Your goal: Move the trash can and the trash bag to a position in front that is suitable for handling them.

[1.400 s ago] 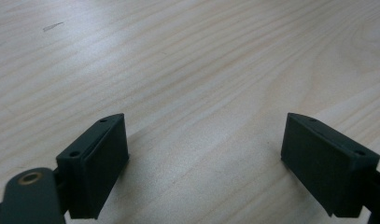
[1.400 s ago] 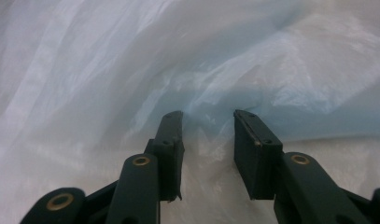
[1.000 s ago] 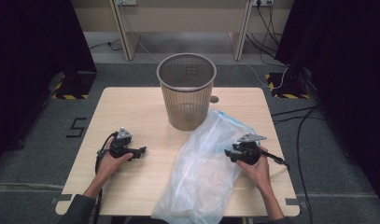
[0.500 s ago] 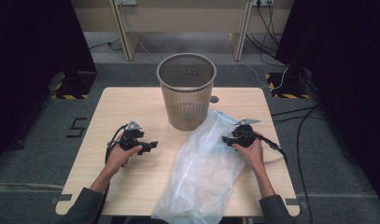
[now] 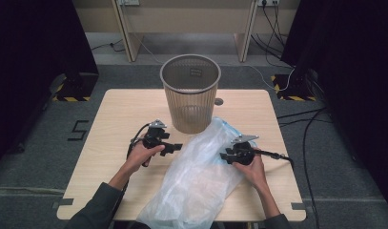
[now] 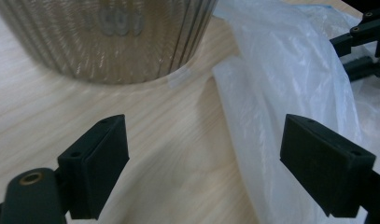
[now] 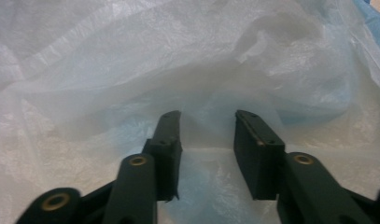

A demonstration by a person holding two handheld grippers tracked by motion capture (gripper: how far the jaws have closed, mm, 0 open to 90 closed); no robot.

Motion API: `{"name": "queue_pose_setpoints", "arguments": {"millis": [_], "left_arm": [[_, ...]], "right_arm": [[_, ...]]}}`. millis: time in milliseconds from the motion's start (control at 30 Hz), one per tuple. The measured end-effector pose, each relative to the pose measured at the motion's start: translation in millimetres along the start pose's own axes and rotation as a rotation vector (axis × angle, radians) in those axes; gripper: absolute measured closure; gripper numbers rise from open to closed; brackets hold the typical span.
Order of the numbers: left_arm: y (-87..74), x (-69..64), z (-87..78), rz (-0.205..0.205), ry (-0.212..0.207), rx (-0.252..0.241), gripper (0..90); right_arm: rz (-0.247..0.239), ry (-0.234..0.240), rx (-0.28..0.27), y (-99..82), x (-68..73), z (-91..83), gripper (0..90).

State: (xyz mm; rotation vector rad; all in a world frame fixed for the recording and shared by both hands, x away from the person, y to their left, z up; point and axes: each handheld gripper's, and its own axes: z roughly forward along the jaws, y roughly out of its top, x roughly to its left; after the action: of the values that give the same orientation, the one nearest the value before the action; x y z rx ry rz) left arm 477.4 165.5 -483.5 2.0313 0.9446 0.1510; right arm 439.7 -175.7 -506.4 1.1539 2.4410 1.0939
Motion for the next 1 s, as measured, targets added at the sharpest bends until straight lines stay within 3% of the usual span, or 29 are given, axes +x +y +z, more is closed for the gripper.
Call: {"name": "queue_pose_setpoints", "arguments": {"millis": [33,67,233,367,500,600,633,733,867,1000], "left_arm": [[2.3,-2.6,4.2,0.001,-0.011,0.005,14.7],[5.0,-6.3,10.8,-0.022,-0.054,0.007,14.7],[8.1,-16.2,30.5,-0.004,-0.072,0.042,14.7],[8.0,-19.8,43.6,-0.026,-0.148,0.057,16.0],[4.1,-22.5,52.6,0.011,-0.179,0.098,40.5],[0.4,-21.1,54.2,0.034,-0.185,0.070,65.5],[0.0,-21.0,53.1,0.048,-0.172,0.061,73.6],[-1.1,-19.9,42.4,0.092,-0.152,0.029,86.8],[-5.1,-12.9,16.7,0.095,-0.119,-0.004,89.0],[-18.0,3.9,-14.3,0.080,-0.068,-0.028,88.9]], "right_arm": [[0.001,-0.011,-0.011,0.1,-0.5,-1.7,53.2],[0.010,-0.020,-0.014,0.6,-0.5,-3.7,50.4],[0.043,-0.016,-0.064,3.5,-2.0,-11.7,45.6],[0.053,-0.014,-0.090,4.5,-3.5,-18.4,44.7],[0.054,-0.015,-0.104,4.6,-4.2,-22.8,44.4],[0.056,-0.018,-0.109,4.9,-4.9,-24.9,44.6],[0.057,-0.019,-0.110,4.9,-5.0,-25.9,44.9],[0.056,-0.019,-0.118,5.1,-6.1,-28.8,45.2],[0.063,-0.027,-0.132,5.5,-8.3,-34.9,45.4],[0.067,-0.036,-0.147,5.1,-10.7,-41.0,45.6]]}}
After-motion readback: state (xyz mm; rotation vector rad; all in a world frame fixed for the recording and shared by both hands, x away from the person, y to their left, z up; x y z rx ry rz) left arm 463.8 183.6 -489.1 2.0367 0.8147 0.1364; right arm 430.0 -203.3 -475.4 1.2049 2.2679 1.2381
